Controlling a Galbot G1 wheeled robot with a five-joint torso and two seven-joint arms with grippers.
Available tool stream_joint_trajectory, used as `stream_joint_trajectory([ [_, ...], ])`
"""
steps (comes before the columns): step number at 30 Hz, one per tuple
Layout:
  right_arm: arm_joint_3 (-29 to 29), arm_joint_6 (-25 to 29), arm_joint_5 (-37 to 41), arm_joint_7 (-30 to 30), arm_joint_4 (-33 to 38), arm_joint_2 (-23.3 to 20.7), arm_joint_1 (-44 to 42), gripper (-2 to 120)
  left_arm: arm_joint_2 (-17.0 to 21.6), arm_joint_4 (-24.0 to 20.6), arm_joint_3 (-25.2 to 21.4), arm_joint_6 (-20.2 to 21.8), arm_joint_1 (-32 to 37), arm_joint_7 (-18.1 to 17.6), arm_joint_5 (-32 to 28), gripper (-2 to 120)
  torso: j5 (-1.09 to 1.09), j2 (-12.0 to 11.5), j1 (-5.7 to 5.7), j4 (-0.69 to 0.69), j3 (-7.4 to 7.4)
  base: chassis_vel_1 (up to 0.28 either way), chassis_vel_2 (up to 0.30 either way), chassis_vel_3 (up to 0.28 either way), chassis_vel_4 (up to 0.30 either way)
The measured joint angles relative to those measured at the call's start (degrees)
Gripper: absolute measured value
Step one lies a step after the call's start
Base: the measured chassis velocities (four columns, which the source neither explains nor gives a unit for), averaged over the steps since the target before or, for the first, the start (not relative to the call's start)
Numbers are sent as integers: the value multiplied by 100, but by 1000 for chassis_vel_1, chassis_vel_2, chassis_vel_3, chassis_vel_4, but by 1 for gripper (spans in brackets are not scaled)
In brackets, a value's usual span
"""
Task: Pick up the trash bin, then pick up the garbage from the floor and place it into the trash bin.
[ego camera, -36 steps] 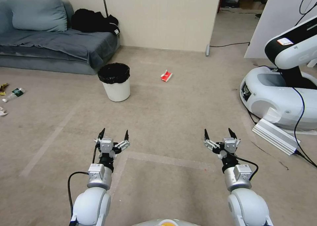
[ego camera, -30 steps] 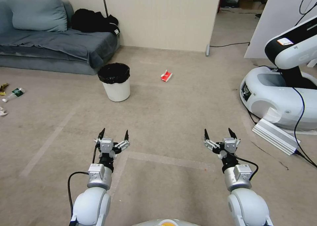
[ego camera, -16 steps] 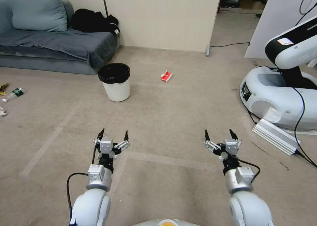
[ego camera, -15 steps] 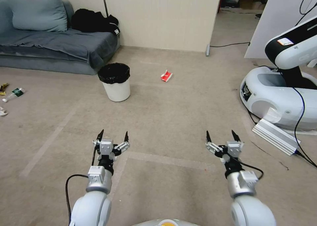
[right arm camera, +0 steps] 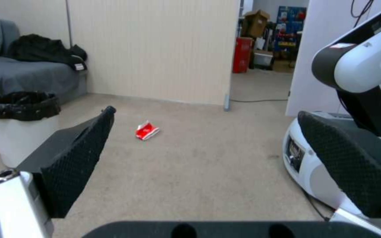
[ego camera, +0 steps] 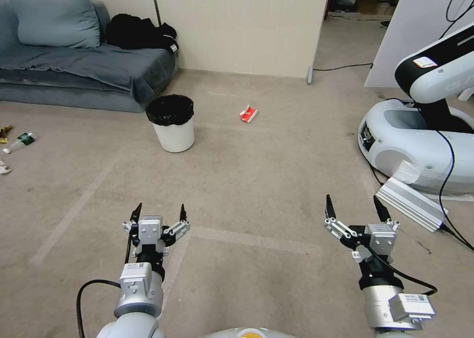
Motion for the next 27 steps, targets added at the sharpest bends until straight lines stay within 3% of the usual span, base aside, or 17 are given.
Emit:
stream_joint_trajectory([
  [27, 10, 78, 24, -102, -144, 19, 103, 100, -69, 99, -10, -48, 16, 8, 65, 100, 1, 0, 0, -1, 0, -4, 3, 4, -4],
])
